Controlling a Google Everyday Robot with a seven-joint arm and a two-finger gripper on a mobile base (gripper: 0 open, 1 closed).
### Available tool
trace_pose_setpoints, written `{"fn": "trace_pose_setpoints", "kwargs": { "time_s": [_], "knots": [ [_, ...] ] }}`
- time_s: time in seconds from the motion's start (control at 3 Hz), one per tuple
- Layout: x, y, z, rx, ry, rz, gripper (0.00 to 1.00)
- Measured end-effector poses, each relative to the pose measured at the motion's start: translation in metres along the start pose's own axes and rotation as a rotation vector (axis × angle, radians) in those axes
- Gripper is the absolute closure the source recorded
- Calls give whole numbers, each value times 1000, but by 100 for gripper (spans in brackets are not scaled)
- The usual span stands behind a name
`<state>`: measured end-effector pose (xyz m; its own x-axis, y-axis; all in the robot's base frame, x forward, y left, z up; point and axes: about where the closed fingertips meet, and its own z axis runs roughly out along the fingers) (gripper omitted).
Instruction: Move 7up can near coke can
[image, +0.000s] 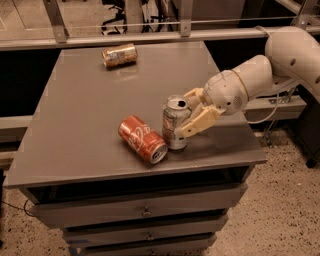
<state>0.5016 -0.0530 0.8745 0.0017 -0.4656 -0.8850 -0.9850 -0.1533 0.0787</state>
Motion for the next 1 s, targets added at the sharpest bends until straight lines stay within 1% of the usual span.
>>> {"fn": "trace_pose_setpoints", "kwargs": {
  "time_s": [0.33, 0.67, 1.0],
  "knots": [
    [-1, 5, 3, -14, 9, -26, 14],
    [-1, 7, 3, -15, 18, -38, 0],
    [4, 2, -20, 50, 21, -39, 0]
  ]
}}
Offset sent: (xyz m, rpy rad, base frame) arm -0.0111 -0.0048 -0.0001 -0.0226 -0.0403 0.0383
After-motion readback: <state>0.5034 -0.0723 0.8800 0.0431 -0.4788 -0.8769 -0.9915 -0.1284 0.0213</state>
